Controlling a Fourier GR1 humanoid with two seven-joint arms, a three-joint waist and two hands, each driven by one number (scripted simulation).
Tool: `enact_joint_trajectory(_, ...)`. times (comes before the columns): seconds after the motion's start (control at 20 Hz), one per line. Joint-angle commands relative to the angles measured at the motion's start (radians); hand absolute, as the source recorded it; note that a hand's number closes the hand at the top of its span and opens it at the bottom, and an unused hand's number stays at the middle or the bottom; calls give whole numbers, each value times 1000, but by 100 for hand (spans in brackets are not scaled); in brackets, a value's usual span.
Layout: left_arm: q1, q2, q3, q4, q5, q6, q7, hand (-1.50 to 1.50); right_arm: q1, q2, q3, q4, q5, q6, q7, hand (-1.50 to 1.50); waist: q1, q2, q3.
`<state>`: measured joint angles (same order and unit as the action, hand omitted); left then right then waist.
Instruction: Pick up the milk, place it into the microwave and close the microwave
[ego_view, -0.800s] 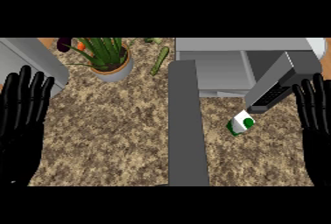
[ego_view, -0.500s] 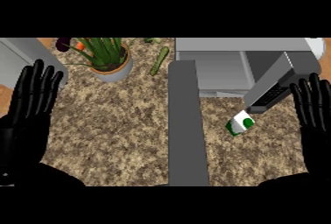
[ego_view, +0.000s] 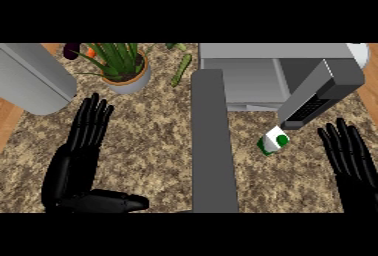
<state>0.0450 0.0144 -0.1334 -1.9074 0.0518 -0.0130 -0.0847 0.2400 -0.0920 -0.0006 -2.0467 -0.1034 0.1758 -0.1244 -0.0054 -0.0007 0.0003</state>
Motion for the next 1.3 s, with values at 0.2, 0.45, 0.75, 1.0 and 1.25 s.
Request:
enact_joint_trajectory(0.2, 112, -14, -241, -26, -62, 159, -81, -150, 88, 5, -13, 120, 50, 49, -135, -150, 5, 0, 0)
enact_joint_trajectory(0.45, 46, -14, -285, 110, -59, 230, -153, -150, 85, 12, -49, 203, 55, 58, -214, -150, 2, 1, 0)
enact_joint_trajectory(0.75, 127, -14, -341, 86, -88, 274, -178, -150, 48, 38, -54, 399, 149, 25, -394, -150, 5, 0, 0)
enact_joint_trajectory(1.0, 210, -2, -361, 69, -71, 214, -223, -150, -62, 24, -117, 582, 143, 3, -448, -150, 9, 1, 0)
enact_joint_trajectory(1.25, 240, -5, -399, 25, -82, 245, -214, -150, -194, 13, -153, 767, 159, -31, -508, -150, 10, 1, 0)
